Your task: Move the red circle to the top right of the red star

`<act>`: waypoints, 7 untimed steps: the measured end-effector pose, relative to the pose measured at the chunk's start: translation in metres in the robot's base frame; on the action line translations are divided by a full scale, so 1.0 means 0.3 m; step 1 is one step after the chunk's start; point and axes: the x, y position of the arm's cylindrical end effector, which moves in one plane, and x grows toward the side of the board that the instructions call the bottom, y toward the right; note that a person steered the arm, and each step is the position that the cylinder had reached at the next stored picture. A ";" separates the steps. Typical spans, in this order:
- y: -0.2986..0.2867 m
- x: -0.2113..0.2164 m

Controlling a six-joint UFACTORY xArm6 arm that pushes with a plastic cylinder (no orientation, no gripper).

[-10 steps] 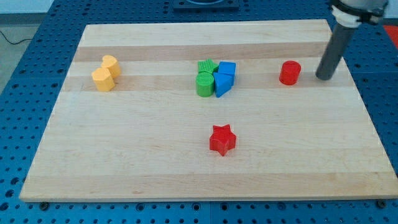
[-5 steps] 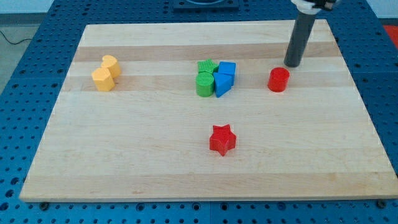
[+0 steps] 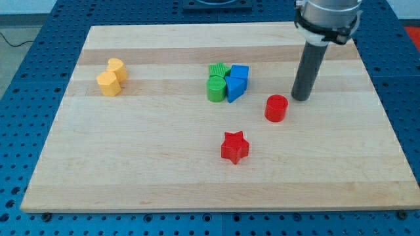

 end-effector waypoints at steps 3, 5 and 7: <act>-0.225 0.229; -0.219 0.214; -0.137 0.225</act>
